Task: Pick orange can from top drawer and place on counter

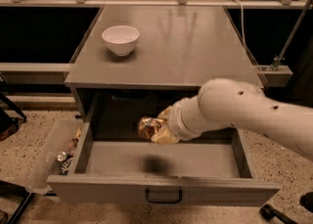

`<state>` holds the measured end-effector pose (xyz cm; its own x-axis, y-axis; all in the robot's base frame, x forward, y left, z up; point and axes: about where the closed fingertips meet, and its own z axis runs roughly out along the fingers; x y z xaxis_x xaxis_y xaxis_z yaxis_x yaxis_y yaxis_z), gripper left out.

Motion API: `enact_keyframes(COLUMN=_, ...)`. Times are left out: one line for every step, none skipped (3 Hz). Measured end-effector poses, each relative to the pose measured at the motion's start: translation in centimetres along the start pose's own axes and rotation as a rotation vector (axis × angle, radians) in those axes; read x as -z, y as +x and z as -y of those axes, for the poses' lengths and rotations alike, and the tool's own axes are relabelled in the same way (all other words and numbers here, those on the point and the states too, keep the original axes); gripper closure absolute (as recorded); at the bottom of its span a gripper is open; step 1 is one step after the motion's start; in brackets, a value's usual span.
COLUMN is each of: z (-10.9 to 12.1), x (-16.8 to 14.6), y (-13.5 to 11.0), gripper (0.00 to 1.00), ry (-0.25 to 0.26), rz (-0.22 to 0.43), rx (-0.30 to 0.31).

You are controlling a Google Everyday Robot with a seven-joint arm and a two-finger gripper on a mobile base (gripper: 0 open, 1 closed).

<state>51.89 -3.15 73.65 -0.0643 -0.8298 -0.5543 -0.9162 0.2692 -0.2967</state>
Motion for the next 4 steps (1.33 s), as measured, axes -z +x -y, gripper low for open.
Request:
enact_keyframes(z=1.4, x=6.3, y=-6.6, gripper=1.0, ry=0.057, rz=-0.027, rx=0.113)
enact_keyframes(z=2.3, x=10.0, y=-10.4, gripper=1.0, ry=0.092, rz=-0.041, rx=0.178)
enact_keyframes(z=2.4, x=10.3, y=-10.6, gripper=1.0, ry=0.092, rz=-0.043, rx=0.183)
enact_keyframes(z=4.3, x=12.1, y=-11.6, gripper=1.0, ry=0.13, rz=-0.02, rx=0.196)
